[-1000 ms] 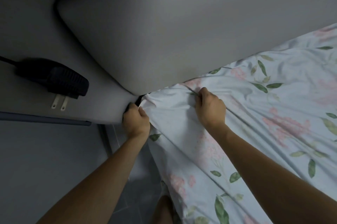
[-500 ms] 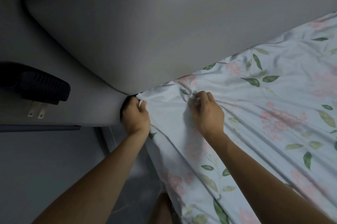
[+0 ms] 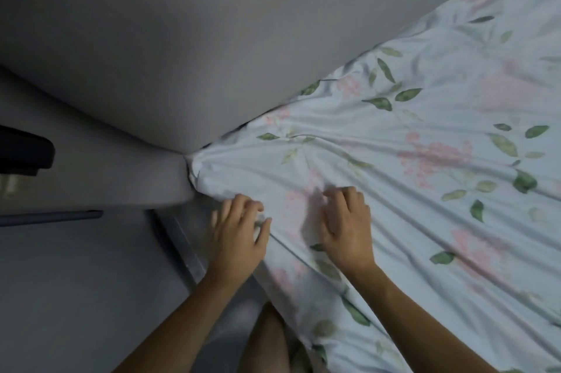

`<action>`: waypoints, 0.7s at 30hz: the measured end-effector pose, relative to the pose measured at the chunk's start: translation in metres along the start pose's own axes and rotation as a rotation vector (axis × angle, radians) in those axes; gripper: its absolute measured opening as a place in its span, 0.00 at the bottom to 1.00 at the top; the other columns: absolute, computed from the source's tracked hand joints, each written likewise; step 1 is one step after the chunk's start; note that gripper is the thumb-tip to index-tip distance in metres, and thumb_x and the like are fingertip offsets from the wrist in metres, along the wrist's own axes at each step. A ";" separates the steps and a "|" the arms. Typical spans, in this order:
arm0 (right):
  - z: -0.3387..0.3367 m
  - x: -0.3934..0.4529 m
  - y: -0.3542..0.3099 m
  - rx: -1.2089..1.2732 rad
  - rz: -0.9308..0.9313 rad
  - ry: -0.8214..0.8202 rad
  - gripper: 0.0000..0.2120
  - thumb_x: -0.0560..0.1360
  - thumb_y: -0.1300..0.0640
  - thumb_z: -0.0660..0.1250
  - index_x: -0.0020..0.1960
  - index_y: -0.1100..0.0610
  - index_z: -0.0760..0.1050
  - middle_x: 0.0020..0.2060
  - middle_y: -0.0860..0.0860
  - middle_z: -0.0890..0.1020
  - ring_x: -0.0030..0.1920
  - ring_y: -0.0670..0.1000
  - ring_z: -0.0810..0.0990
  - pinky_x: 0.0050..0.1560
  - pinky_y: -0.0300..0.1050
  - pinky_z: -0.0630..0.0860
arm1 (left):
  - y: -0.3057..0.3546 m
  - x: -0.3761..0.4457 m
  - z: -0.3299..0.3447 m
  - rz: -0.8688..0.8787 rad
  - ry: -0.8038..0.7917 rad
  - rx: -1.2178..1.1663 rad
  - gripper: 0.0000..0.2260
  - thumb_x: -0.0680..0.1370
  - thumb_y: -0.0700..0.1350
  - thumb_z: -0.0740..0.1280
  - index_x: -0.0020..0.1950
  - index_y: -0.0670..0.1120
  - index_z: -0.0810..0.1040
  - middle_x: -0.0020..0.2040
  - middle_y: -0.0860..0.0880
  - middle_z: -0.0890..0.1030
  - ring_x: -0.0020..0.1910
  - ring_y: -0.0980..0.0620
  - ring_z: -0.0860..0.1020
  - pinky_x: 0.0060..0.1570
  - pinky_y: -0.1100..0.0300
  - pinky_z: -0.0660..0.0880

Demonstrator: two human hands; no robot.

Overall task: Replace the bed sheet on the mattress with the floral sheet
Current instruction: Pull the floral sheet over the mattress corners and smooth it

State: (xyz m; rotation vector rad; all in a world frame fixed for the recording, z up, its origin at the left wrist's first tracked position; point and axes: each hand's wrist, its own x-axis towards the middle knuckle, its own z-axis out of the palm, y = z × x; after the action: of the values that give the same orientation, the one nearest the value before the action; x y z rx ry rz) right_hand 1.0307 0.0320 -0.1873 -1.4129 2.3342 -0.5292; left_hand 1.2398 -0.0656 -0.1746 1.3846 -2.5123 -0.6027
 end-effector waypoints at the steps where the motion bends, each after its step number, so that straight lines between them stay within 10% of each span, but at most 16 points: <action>1: -0.003 -0.026 0.009 -0.028 0.018 -0.023 0.17 0.71 0.60 0.72 0.59 0.57 0.75 0.55 0.54 0.73 0.52 0.59 0.73 0.48 0.55 0.70 | 0.007 -0.014 0.005 0.114 -0.094 -0.022 0.09 0.77 0.53 0.72 0.50 0.49 0.78 0.52 0.50 0.75 0.52 0.44 0.76 0.49 0.47 0.71; 9: -0.026 -0.237 0.062 -0.068 0.229 -0.134 0.19 0.66 0.51 0.74 0.53 0.53 0.72 0.52 0.51 0.70 0.49 0.58 0.70 0.46 0.54 0.66 | 0.047 -0.105 0.052 0.480 -0.524 0.137 0.29 0.71 0.64 0.74 0.69 0.53 0.77 0.63 0.48 0.75 0.62 0.44 0.75 0.56 0.46 0.75; 14: -0.022 -0.349 0.091 -0.164 0.339 -0.154 0.18 0.72 0.42 0.70 0.57 0.48 0.74 0.55 0.50 0.73 0.54 0.56 0.72 0.51 0.54 0.67 | 0.070 -0.131 0.064 0.522 -0.425 0.222 0.15 0.68 0.48 0.80 0.50 0.51 0.80 0.54 0.48 0.76 0.54 0.43 0.75 0.51 0.48 0.70; 21: -0.014 -0.384 0.117 -0.177 0.452 -0.014 0.16 0.66 0.66 0.68 0.51 0.52 0.74 0.47 0.49 0.75 0.46 0.57 0.74 0.45 0.51 0.63 | 0.074 -0.163 0.061 0.544 -0.370 0.339 0.13 0.71 0.39 0.78 0.44 0.48 0.75 0.42 0.49 0.75 0.44 0.44 0.75 0.43 0.49 0.70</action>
State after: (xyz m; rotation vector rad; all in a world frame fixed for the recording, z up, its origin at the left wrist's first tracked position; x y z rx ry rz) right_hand 1.1020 0.4279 -0.1901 -0.8986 2.6268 -0.1861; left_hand 1.2485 0.1224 -0.1942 0.6344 -3.2201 -0.3533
